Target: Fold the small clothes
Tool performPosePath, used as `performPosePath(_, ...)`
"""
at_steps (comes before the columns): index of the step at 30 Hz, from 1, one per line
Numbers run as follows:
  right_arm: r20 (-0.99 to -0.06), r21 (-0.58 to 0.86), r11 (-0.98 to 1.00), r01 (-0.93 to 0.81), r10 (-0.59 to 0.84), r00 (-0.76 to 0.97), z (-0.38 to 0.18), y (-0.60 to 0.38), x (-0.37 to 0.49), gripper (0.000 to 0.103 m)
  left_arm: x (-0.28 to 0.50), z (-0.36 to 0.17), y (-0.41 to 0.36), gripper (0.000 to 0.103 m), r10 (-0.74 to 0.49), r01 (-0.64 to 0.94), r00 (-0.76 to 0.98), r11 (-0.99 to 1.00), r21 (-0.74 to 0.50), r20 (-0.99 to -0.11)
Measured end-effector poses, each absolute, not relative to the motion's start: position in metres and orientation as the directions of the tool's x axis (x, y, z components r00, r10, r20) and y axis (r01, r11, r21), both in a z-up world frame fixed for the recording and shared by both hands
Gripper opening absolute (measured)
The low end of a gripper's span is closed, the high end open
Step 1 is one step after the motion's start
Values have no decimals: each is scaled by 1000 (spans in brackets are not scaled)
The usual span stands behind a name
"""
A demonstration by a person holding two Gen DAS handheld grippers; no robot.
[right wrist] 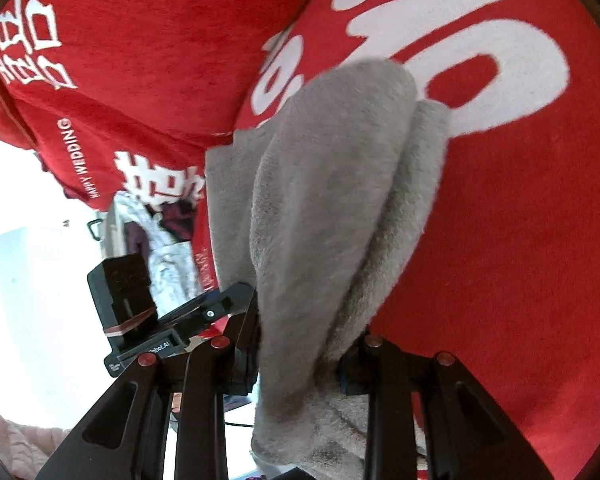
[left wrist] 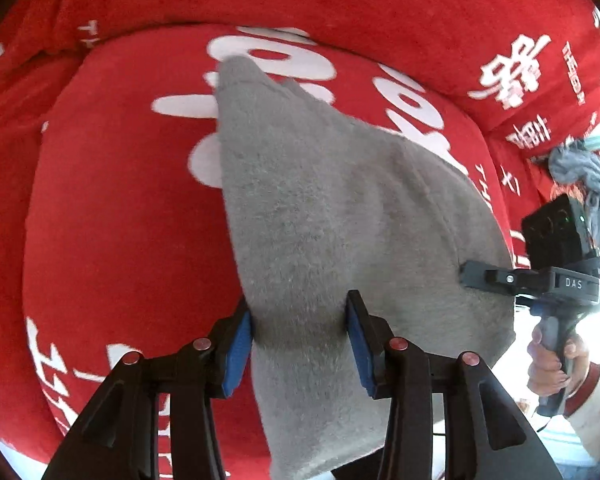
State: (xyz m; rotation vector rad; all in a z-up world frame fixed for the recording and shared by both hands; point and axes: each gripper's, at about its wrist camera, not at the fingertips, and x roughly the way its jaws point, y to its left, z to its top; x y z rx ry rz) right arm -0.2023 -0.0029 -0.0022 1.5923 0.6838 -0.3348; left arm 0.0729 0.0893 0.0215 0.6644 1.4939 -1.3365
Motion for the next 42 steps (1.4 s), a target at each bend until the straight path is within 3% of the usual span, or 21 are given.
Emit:
performPosePath(2,-659,742,20,670,200,725,9,-7,-210,37,80,27,95,63,-215,902,-282,272,-334,-935)
performPosePath(3,-704,702,39,711,182,686,14,-8,-215,37,83,29,97,65,-218,910,-243,285,-300,-945)
performPosePath(8,-883,468,136,873,89,460,38,-2,-239,37,101,47,111,66,-234,924,-103,336,-180,-967)
performPosePath(12,-869,493,173,853,61,491,63,13,-238,33,96,65,116,65,-272,934,-119,295,-201,-955)
performPosePath(20,-867,490,89,867,148,475,40,32,-224,33,49,72,108,65,-293,936,-226,199,-291,-929)
performPosePath(21,-855,512,67,856,137,500,39,33,-225,30,45,69,107,65,-289,934,-233,200,-296,-929)
performPosePath(22,-853,518,67,853,120,508,40,33,-224,14,42,65,106,65,-281,934,-234,201,-296,-931)
performPosePath(29,-914,403,143,904,112,390,14,36,-220,13,33,17,116,65,-176,940,-218,226,-255,-960)
performPosePath(33,-904,427,116,897,95,418,8,35,-226,13,33,13,117,65,-175,930,-223,255,-263,-959)
performPosePath(42,-944,328,165,930,70,321,24,49,-217,17,33,34,126,66,-147,940,-149,287,-186,-978)
